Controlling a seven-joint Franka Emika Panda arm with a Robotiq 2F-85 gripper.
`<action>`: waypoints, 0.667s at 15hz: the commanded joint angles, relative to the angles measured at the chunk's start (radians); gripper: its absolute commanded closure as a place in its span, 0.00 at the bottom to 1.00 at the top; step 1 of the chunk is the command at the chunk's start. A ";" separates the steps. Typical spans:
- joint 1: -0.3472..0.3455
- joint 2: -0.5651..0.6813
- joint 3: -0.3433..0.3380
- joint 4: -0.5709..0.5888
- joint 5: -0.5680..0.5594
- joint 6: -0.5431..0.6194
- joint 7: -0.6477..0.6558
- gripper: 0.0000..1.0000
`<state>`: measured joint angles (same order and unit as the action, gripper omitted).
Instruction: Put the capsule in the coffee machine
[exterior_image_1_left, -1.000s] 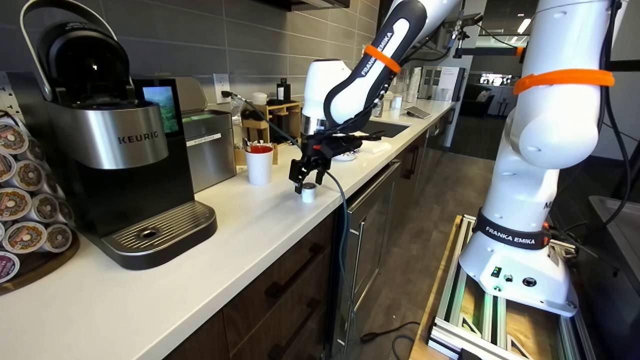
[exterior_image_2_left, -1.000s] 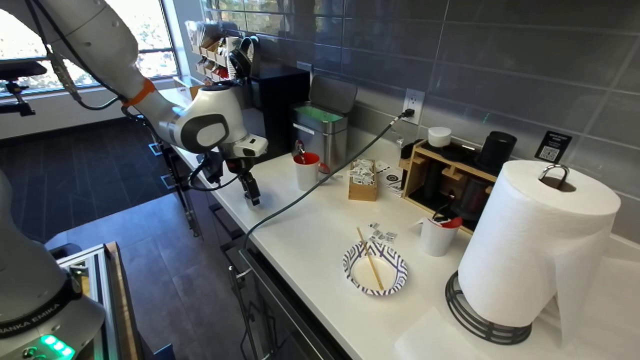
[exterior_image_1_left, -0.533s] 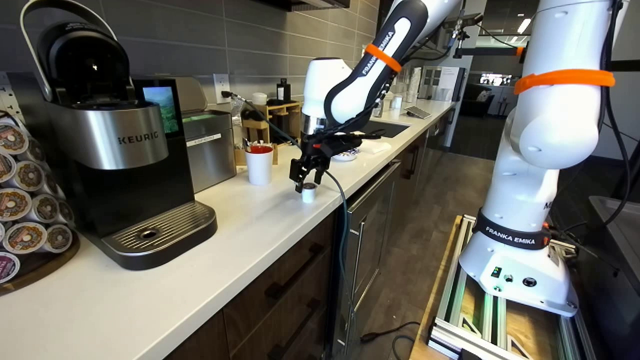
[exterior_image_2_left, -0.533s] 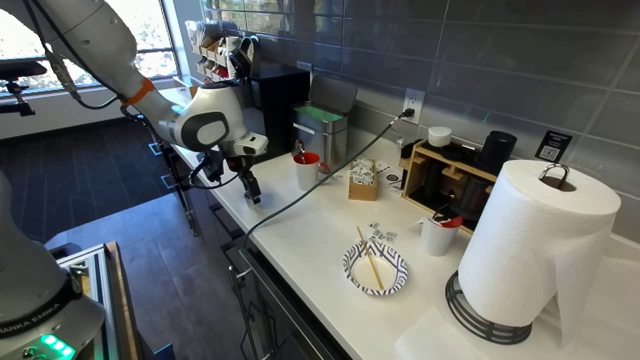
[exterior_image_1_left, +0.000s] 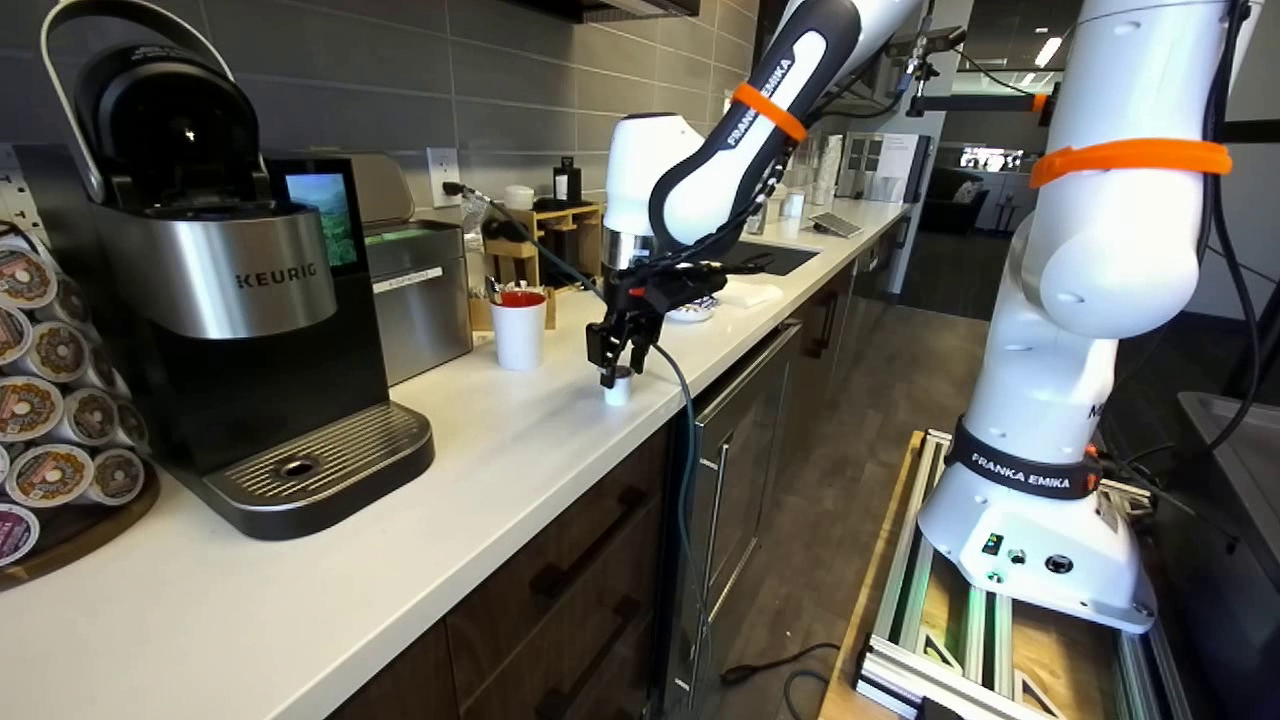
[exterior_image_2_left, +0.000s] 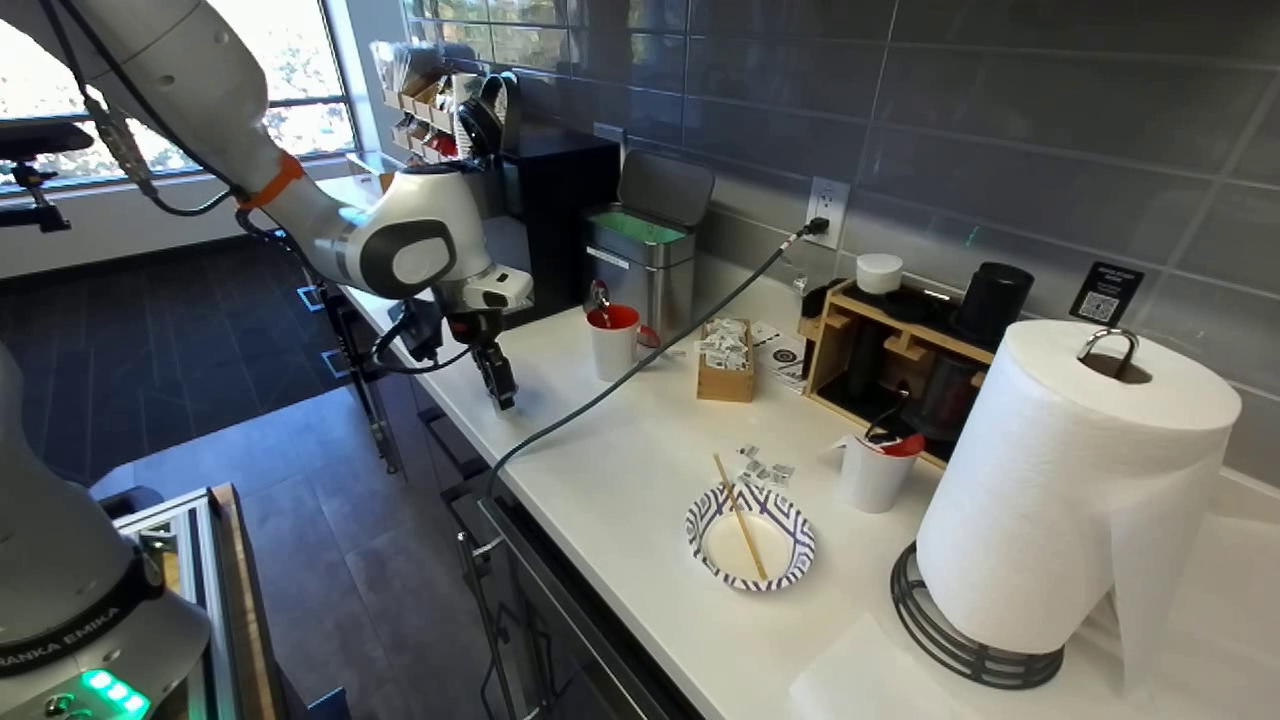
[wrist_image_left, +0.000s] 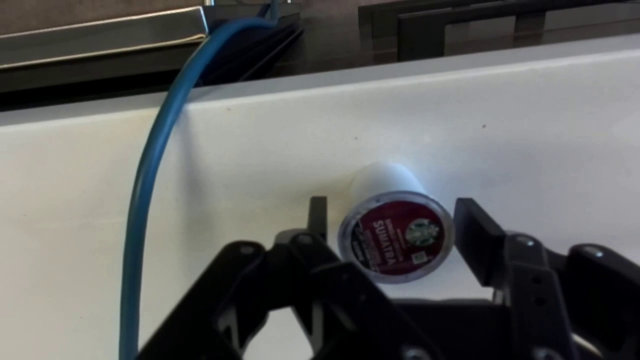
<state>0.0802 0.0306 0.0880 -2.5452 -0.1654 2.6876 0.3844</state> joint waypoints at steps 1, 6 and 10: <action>0.009 -0.035 -0.008 -0.012 -0.056 -0.019 0.061 0.34; 0.006 -0.034 -0.003 -0.003 -0.068 -0.023 0.070 0.36; 0.002 -0.027 -0.005 -0.002 -0.060 -0.018 0.057 0.38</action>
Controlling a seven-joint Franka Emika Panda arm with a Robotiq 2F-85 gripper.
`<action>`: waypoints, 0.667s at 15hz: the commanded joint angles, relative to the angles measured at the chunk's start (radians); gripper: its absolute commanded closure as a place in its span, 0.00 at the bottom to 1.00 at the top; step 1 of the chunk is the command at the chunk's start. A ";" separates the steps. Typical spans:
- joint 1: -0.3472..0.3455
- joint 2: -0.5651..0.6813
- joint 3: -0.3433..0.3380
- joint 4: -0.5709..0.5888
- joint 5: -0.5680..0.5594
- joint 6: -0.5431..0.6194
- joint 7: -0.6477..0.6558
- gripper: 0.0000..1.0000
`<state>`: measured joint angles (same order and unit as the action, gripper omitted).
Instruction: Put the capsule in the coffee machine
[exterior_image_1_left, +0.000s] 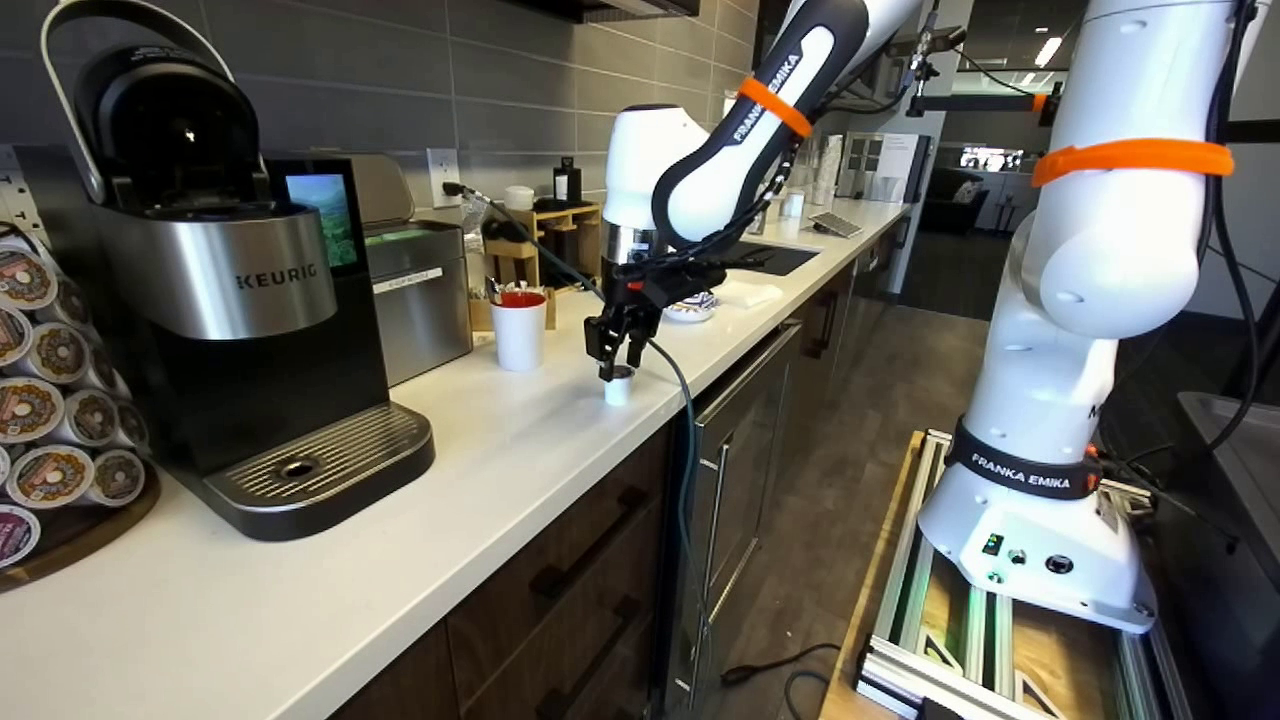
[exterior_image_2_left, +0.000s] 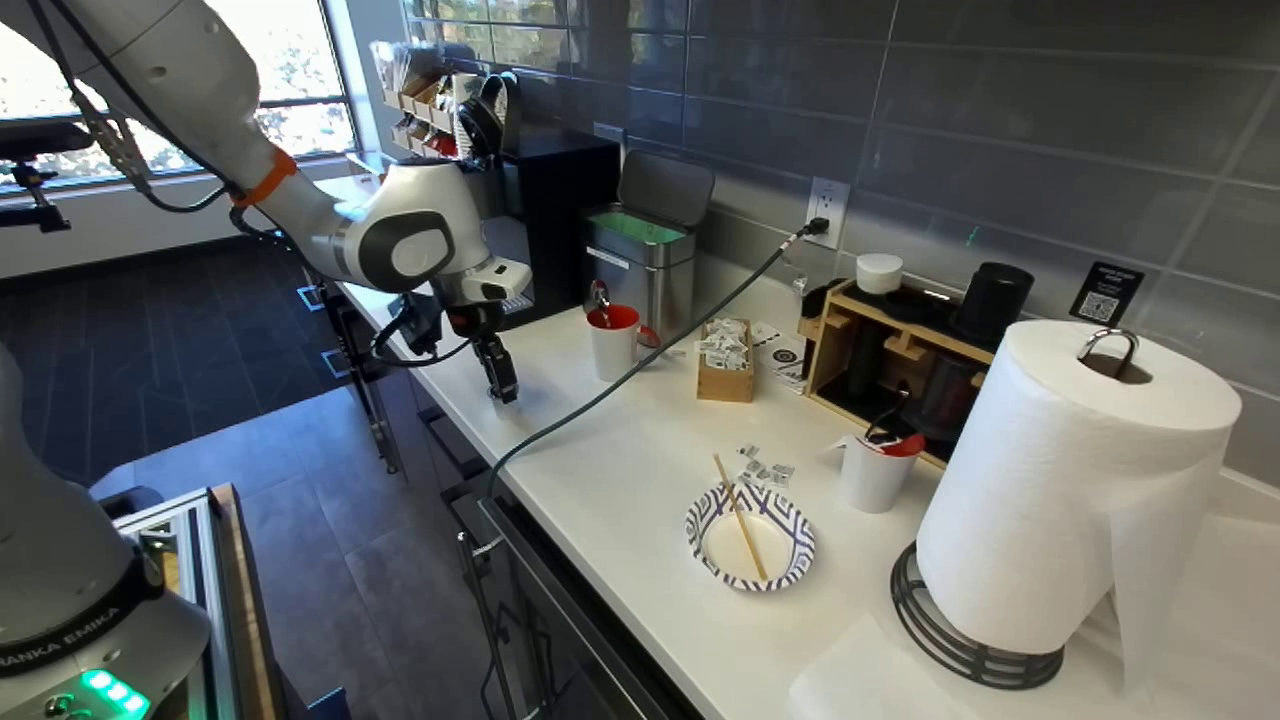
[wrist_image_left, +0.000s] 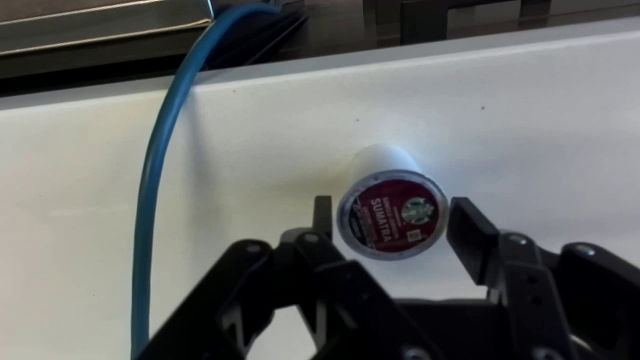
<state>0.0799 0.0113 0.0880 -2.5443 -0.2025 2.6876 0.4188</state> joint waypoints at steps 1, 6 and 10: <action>0.002 -0.007 -0.006 -0.003 -0.024 -0.016 0.024 0.38; 0.002 0.003 -0.007 0.003 -0.018 -0.013 0.017 0.41; 0.003 -0.004 -0.006 0.001 -0.021 -0.013 0.018 0.67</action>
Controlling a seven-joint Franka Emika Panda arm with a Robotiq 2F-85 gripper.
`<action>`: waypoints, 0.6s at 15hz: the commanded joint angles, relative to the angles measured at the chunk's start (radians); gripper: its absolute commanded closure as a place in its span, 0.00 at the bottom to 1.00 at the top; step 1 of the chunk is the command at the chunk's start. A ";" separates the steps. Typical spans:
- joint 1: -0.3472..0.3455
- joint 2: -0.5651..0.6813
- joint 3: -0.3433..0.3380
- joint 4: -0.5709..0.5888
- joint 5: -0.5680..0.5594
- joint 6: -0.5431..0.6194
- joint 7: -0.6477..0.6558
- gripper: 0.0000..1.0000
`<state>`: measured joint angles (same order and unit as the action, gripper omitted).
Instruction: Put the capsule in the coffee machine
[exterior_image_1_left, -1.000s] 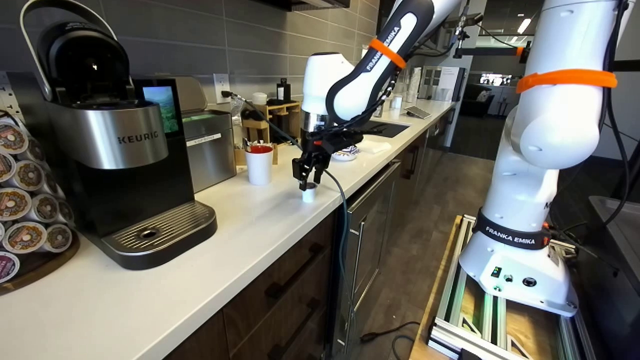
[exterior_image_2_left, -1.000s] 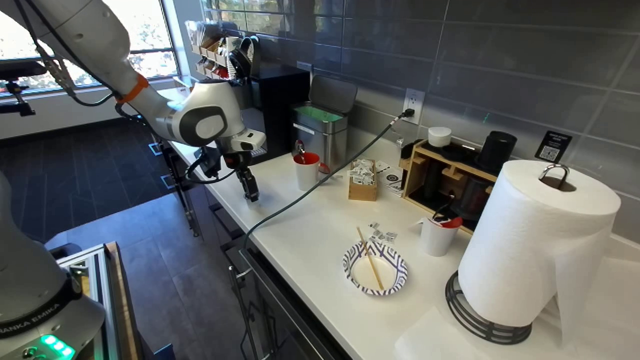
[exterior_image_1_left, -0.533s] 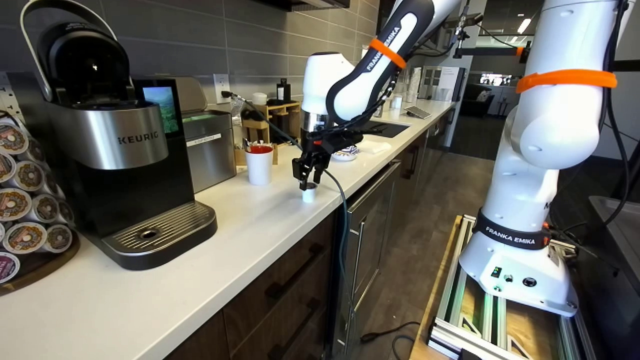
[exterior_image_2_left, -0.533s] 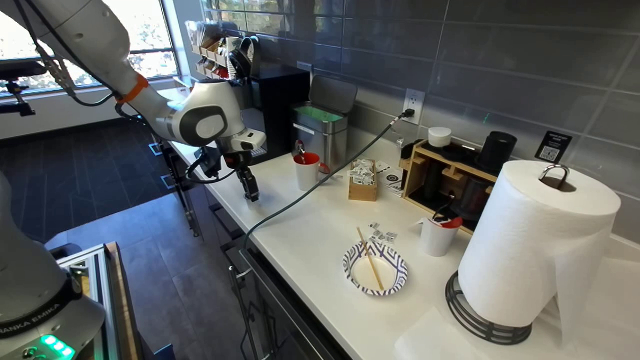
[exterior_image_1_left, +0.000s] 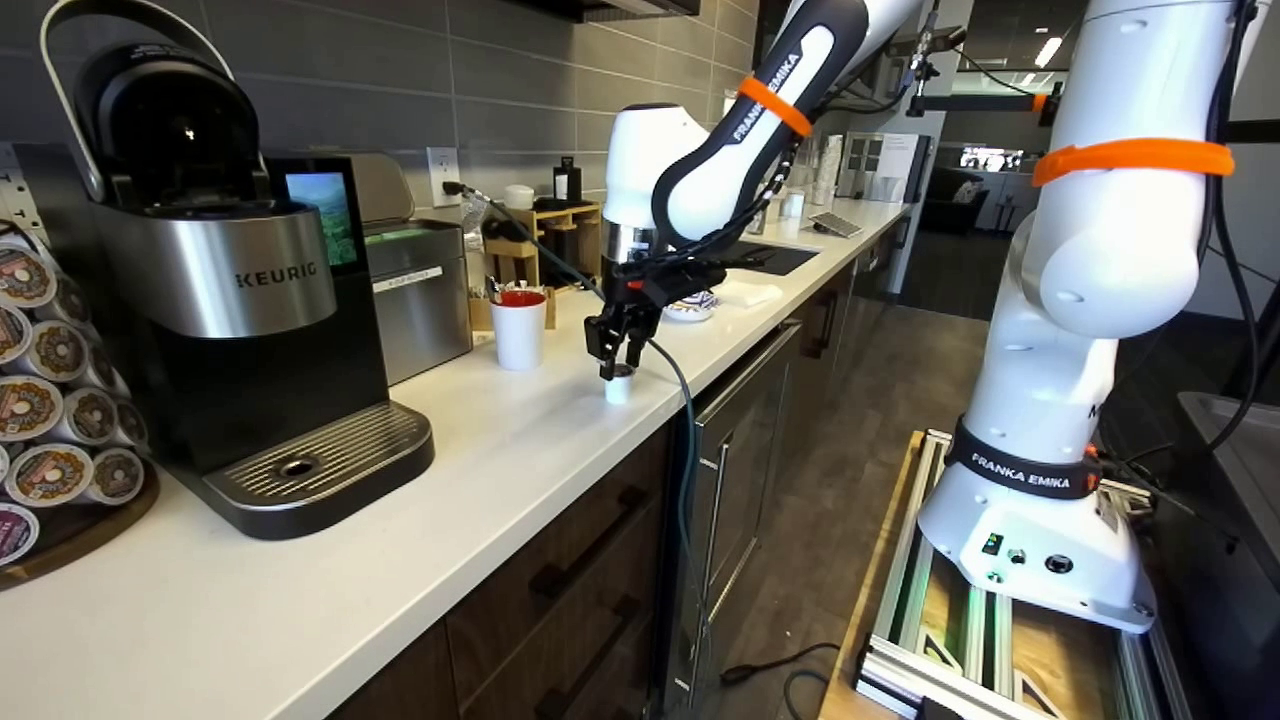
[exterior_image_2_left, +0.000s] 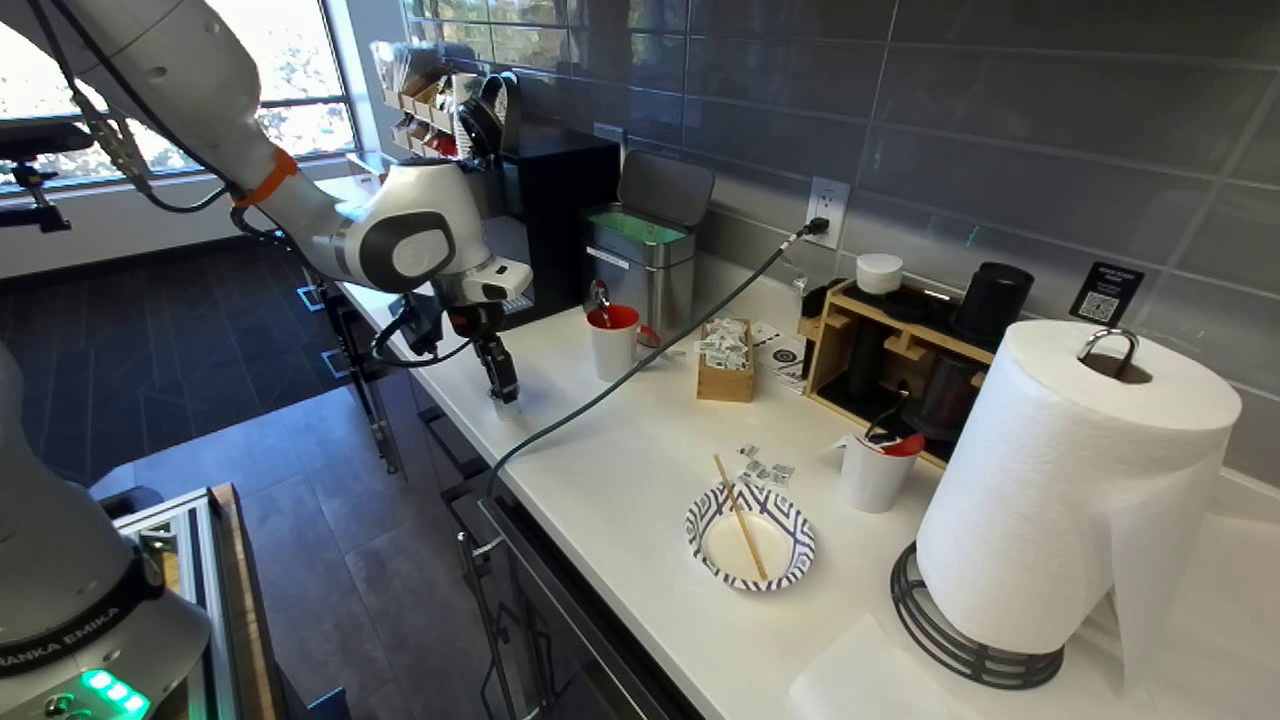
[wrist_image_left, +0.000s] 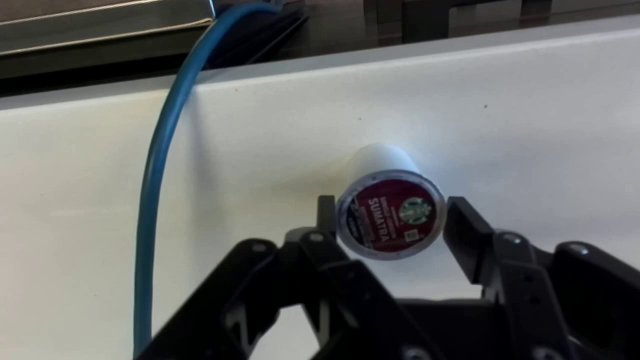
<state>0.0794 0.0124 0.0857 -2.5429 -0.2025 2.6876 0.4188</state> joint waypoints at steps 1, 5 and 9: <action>0.006 -0.021 -0.001 -0.007 -0.021 -0.012 0.018 0.71; 0.012 -0.083 0.015 -0.027 -0.030 -0.026 0.015 0.97; 0.004 -0.110 0.034 -0.021 -0.040 -0.044 0.014 0.70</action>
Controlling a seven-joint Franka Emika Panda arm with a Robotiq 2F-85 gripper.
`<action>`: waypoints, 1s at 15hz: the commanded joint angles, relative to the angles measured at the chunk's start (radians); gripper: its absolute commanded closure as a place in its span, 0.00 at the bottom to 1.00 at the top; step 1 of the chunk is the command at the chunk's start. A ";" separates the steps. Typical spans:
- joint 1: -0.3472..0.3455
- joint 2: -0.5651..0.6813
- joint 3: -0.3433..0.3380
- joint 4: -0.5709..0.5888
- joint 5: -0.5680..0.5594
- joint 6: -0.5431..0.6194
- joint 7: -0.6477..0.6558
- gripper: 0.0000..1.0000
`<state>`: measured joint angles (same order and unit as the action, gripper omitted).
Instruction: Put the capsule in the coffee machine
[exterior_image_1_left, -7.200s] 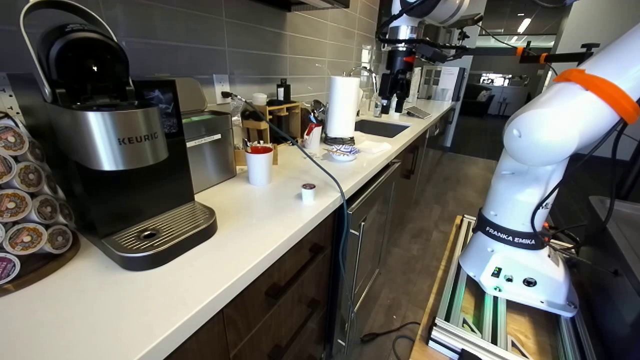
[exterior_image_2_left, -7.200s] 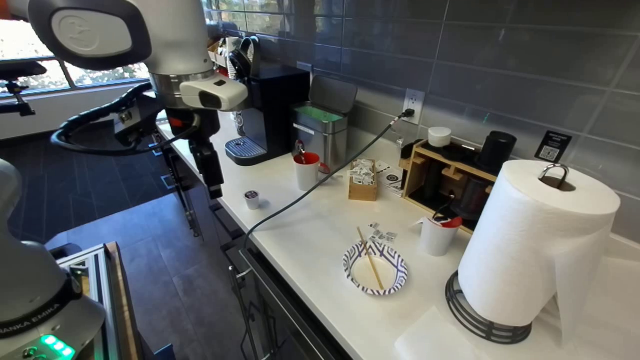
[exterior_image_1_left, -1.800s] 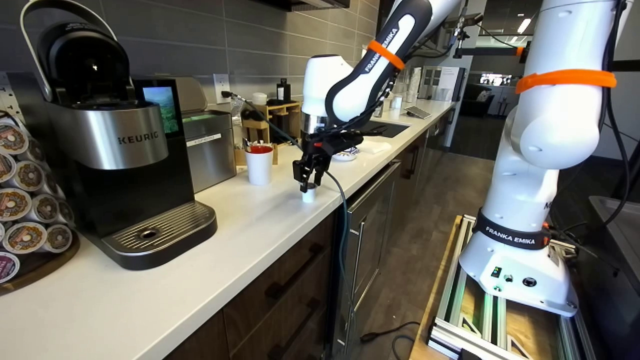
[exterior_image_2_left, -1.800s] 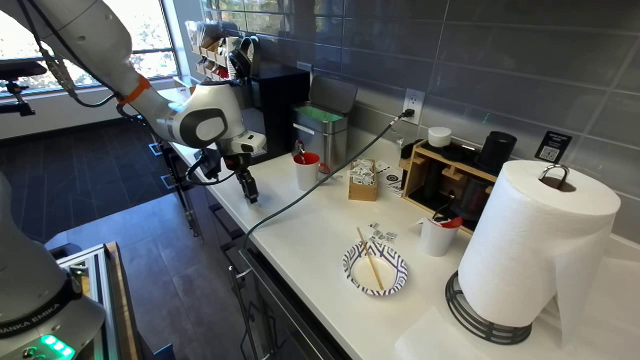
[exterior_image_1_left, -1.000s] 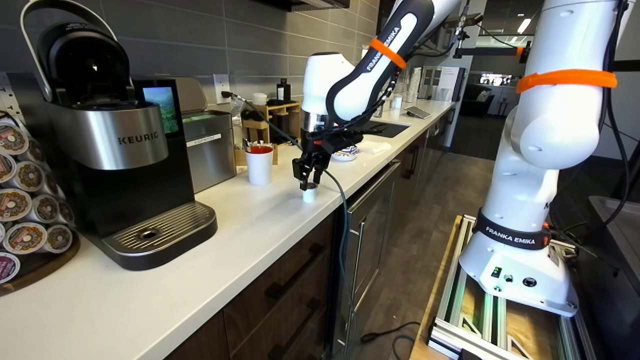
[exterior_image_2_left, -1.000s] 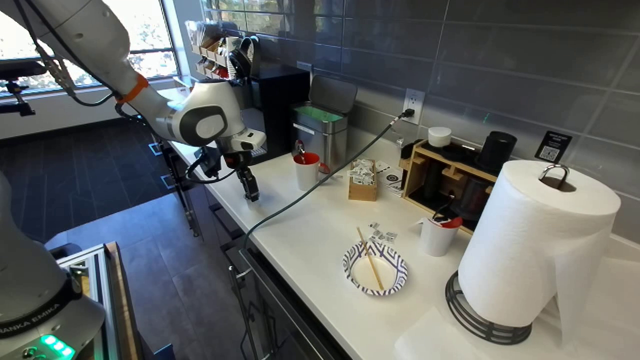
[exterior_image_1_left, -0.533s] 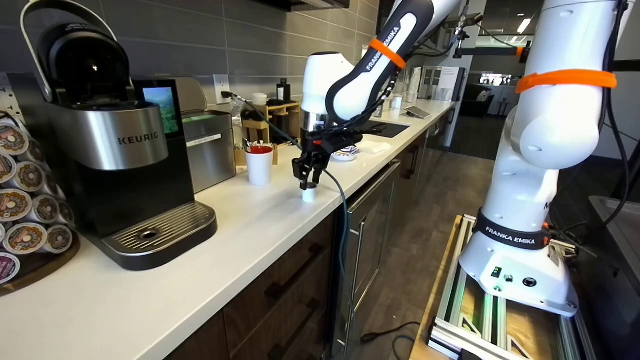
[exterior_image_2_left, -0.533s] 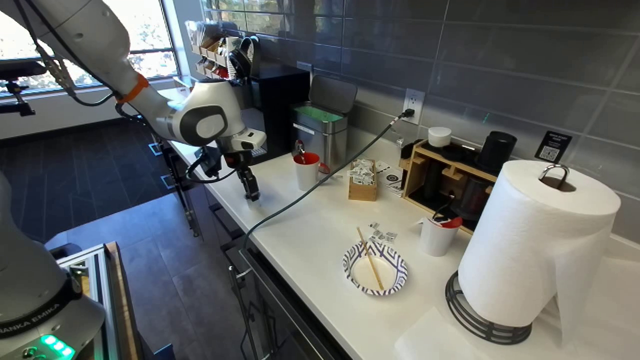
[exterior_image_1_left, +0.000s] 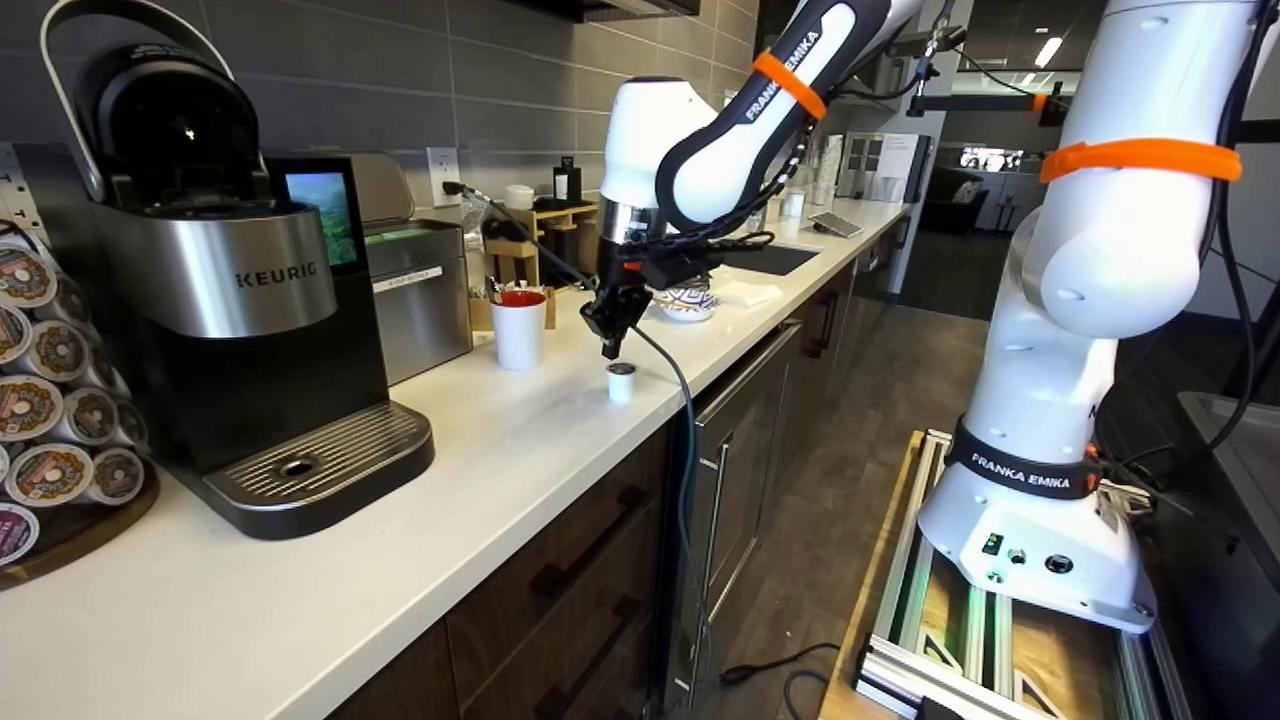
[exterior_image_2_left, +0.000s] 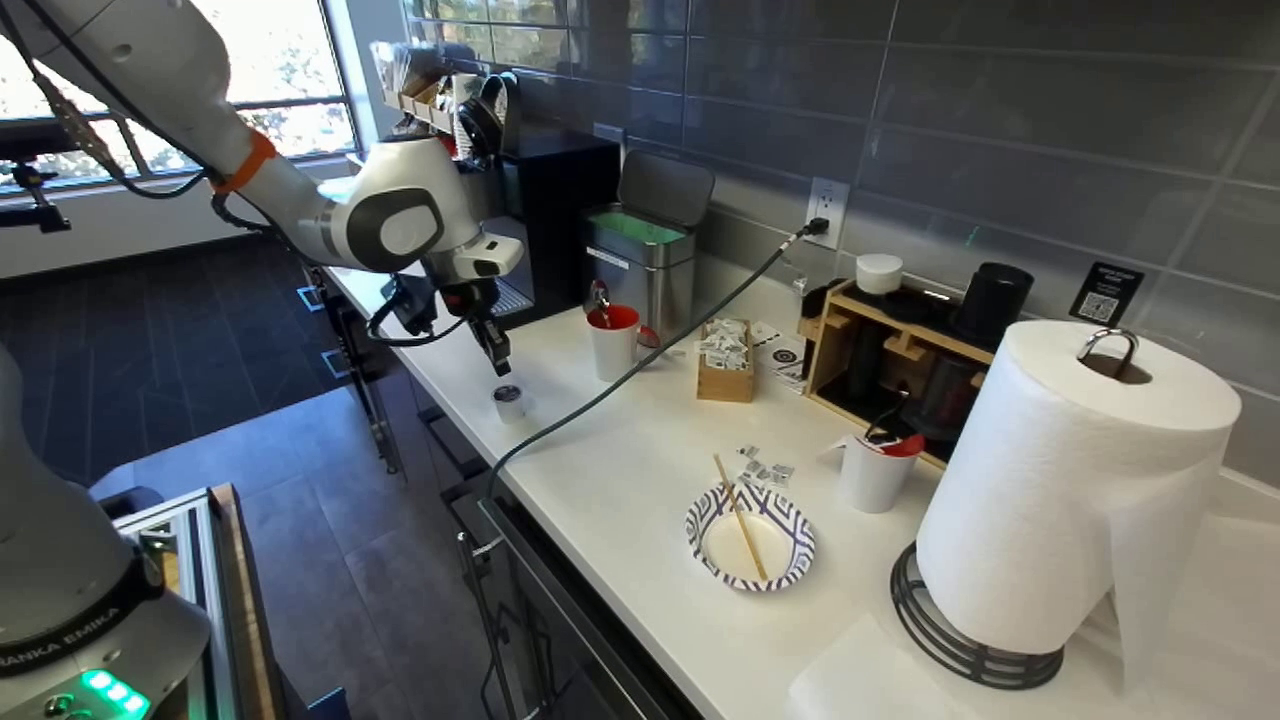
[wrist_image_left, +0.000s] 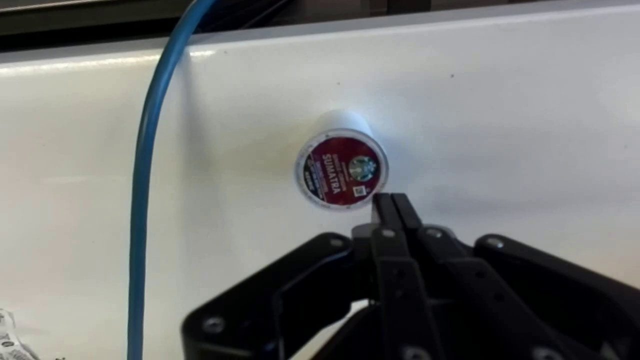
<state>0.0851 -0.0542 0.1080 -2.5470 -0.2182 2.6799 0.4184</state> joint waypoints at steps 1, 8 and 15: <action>-0.004 -0.050 0.016 -0.018 -0.025 -0.040 0.017 0.65; -0.032 -0.006 0.004 -0.003 -0.016 -0.056 0.035 0.15; -0.031 0.058 -0.015 0.016 0.011 -0.052 0.024 0.00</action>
<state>0.0477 -0.0288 0.0946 -2.5447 -0.2173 2.6285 0.4316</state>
